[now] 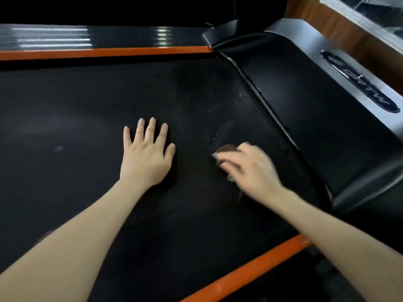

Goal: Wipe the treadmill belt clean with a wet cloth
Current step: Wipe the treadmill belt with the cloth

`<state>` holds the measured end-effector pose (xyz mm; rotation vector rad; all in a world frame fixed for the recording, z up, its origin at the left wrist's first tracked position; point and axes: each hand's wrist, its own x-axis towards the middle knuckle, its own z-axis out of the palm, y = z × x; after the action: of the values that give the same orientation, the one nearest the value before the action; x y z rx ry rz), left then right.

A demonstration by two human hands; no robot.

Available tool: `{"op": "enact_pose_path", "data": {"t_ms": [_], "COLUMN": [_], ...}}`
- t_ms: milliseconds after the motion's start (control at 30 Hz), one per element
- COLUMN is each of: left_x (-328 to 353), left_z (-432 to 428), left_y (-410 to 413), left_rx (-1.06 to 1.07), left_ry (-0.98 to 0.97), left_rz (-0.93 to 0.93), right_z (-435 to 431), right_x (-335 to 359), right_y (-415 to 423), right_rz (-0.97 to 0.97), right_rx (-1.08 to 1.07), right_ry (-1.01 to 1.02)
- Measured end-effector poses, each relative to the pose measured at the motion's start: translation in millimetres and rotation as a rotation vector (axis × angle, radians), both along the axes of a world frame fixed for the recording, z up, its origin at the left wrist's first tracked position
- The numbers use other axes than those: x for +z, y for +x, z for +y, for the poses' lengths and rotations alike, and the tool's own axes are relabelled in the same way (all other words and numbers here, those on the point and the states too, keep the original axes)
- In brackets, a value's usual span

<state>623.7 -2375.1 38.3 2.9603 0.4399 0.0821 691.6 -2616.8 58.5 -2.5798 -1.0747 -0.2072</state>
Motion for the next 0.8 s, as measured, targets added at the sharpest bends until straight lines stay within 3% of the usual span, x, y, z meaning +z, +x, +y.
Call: {"op": "enact_pose_path", "data": {"t_ms": [67, 133, 333, 400, 500, 567, 700, 800], "left_x": [0.0, -0.2, 0.4, 0.6, -0.3, -0.9, -2.0, -2.2], "left_z": [-1.0, -1.8, 0.9, 1.1, 1.2, -1.0, 0.1, 2.1], "left_y": [0.5, 1.6, 0.1, -0.3, 1.1, 2.0, 2.0, 0.5], "left_rx": [0.001, 0.005, -0.007, -0.017, -0.002, 0.001, -0.001, -0.013], "left_ry": [0.006, 0.016, 0.002, -0.001, 0.005, 0.01, 0.01, 0.003], "left_rz": [0.009, 0.017, 0.004, 0.002, -0.002, -0.001, -0.013, -0.018], "right_z": [-35.2, -40.0, -21.7, -43.2, -75.4, -68.1, -30.8, -36.2], "right_x": [0.9, 1.3, 15.0, 19.0, 18.8, 16.4, 18.2, 24.2], "right_y": [25.3, 25.5, -61.6, -38.1, 4.7, -5.8, -85.0, -88.7], "right_rz": [-0.015, 0.026, 0.144, 0.083, 0.058, 0.06, 0.182, 0.236], "right_rx": [-0.276, -0.378, 0.097, 0.075, -0.24, -0.304, -0.009, 0.137], "right_ry": [0.019, 0.01, -0.053, -0.103, -0.03, -0.011, -0.006, -0.073]}}
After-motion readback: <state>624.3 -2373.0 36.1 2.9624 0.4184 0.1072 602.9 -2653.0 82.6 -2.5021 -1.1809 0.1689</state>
